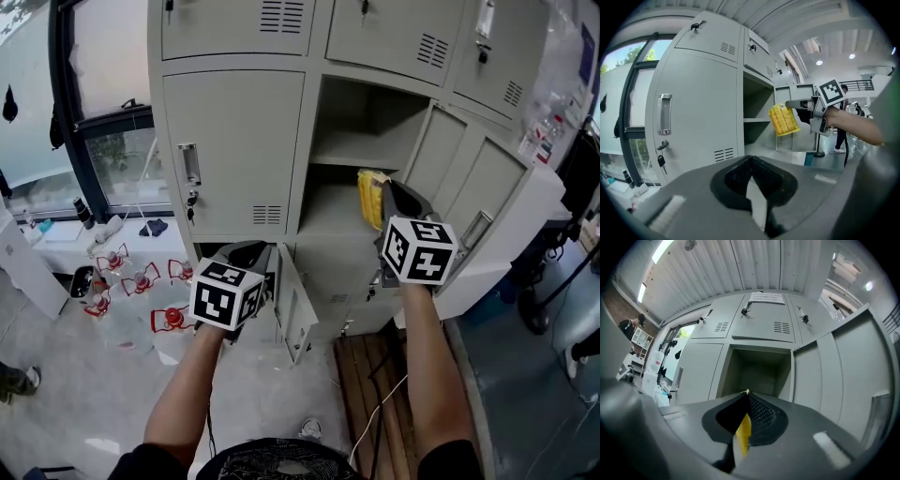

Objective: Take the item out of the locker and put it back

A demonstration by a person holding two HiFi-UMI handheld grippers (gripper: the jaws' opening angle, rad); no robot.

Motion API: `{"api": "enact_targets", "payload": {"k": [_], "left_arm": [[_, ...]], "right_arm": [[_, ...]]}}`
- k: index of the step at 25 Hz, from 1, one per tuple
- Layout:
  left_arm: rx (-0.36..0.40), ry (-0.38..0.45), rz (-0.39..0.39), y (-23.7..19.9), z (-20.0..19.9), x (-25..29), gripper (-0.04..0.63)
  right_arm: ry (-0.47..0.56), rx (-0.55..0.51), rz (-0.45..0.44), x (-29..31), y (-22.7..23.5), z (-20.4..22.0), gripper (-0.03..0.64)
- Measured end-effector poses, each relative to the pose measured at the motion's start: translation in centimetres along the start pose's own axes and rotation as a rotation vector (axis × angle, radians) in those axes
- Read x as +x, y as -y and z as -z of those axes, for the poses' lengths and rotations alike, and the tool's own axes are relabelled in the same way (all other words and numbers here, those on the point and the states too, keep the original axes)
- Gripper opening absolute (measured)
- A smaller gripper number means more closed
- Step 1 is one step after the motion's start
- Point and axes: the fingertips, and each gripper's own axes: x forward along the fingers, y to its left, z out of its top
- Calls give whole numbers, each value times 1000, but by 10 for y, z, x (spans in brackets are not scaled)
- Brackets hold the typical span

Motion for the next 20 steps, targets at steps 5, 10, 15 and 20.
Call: {"api": "enact_targets", "payload": {"k": [5, 10, 15, 20], "left_arm": [[6, -5, 33, 6, 6, -7, 0], [9, -10, 53, 10, 11, -10, 0], [10, -13, 56, 11, 13, -9, 0], [7, -21, 41, 6, 14, -3, 0]], "right_arm": [[-26, 19, 36, -22, -4, 17, 28], [-41, 28, 57, -36, -7, 28, 28], [-48, 33, 59, -37, -7, 34, 28], [-54, 42, 41, -26, -6, 42, 28]]}}
